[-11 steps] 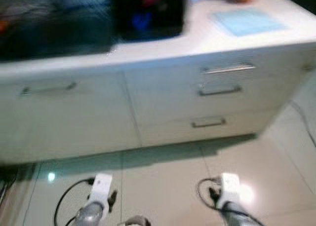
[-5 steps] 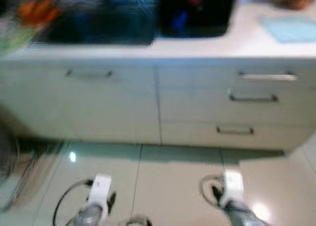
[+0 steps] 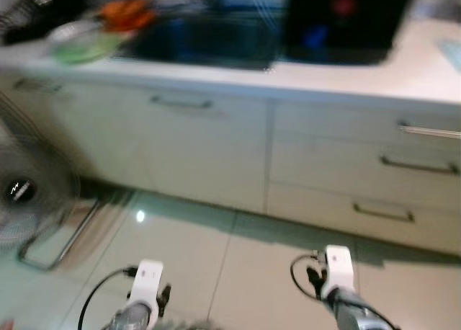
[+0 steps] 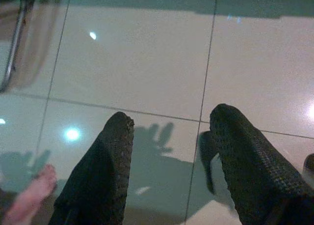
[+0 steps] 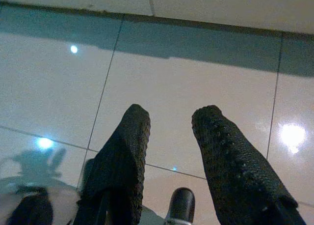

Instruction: Kitchen organization

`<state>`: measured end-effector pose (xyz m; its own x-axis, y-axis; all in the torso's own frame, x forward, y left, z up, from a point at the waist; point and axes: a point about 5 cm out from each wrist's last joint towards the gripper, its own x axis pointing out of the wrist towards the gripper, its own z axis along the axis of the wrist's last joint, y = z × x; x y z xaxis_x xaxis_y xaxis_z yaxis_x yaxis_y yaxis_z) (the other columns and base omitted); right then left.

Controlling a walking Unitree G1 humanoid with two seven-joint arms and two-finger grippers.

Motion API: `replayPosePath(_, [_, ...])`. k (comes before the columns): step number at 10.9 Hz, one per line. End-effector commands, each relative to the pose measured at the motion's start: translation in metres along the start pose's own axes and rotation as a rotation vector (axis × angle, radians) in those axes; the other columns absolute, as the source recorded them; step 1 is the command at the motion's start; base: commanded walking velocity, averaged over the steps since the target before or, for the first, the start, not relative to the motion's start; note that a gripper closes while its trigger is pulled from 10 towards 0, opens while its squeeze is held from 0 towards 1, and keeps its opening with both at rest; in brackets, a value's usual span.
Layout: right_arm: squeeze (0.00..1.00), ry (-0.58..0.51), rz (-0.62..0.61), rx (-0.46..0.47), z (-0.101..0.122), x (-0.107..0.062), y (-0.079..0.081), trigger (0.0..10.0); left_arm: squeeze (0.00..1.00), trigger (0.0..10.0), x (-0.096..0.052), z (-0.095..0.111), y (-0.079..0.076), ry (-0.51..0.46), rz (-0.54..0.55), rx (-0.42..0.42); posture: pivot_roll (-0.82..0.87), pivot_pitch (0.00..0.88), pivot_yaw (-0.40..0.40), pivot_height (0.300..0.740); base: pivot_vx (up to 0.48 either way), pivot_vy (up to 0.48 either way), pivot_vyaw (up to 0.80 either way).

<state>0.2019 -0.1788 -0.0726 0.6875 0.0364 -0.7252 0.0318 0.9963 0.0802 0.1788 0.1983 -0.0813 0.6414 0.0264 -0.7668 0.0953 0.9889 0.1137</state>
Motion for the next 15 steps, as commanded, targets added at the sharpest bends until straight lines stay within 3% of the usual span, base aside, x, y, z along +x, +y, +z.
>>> replayPosePath(1, [0.00, 0.006, 0.033, -0.007, -0.002, 0.001, 0.011, 10.0, 0.00, 10.0, -0.001, 0.000, 0.003, -0.004, 0.013, -0.004, 0.01, 0.016, 0.067, 0.740, 0.000, 0.000, 0.80])
replayPosePath(5, [0.00, -0.001, 0.048, -0.020, 0.000, 0.001, 0.013, 10.0, 0.00, 10.0, 0.000, 0.005, 0.003, -0.031, 0.023, 0.034, 0.02, 0.026, 0.063, 0.740, 0.000, 0.000, 0.80])
replayPosePath(7, [0.00, -0.040, 0.075, -0.049, 0.012, 0.004, 0.017, 10.0, 0.00, 10.0, -0.001, 0.007, 0.016, -0.054, 0.103, 0.124, 0.02, 0.030, 0.055, 0.740, 0.000, 0.000, 0.40])
replayPosePath(8, [0.00, -0.086, 0.080, -0.065, 0.026, 0.006, 0.016, 10.0, 0.00, 10.0, 0.000, 0.017, 0.022, -0.099, 0.130, 0.080, 0.03, 0.040, 0.049, 0.740, 0.000, 0.000, 0.00])
replayPosePath(10, [0.00, -0.277, 0.117, -0.106, 0.076, 0.010, 0.022, 10.0, 0.00, 10.0, 0.004, 0.078, 0.015, -0.365, 0.114, 0.020, 0.04, 0.046, 0.043, 0.740, 0.000, 0.000, 0.00])
replayPosePath(11, [0.00, -0.432, 0.193, -0.139, 0.112, 0.008, 0.037, 10.0, 0.00, 10.0, 0.000, 0.114, 0.011, -0.529, 0.127, 0.001, 0.03, 0.047, 0.037, 0.740, 0.000, 0.000, 0.00])
replayPosePath(12, [0.00, -0.561, 0.249, -0.169, 0.140, 0.003, 0.051, 10.0, 0.00, 10.0, -0.005, 0.142, 0.007, -0.654, 0.135, 0.039, 0.03, 0.046, 0.033, 0.740, 0.000, 0.000, 0.00])
replayPosePath(13, [0.00, -0.725, 0.310, -0.183, 0.176, -0.008, 0.067, 10.0, 0.00, 10.0, -0.018, 0.180, -0.001, -0.826, 0.131, 0.061, 0.03, 0.046, 0.030, 0.740, 0.000, 0.000, 0.00])
replayPosePath(14, [0.00, -0.835, 0.342, -0.179, 0.200, -0.018, 0.077, 10.0, 0.00, 10.0, -0.029, 0.206, -0.004, -0.937, 0.129, 0.045, 0.03, 0.046, 0.027, 0.740, 0.000, 0.000, 0.00])
replayPosePath(15, [0.00, -1.027, 0.370, -0.164, 0.239, -0.043, 0.093, 10.0, 0.00, 10.0, -0.052, 0.240, -0.005, -1.096, 0.161, 0.019, 0.03, 0.050, 0.027, 0.740, 0.000, 0.000, 0.00])
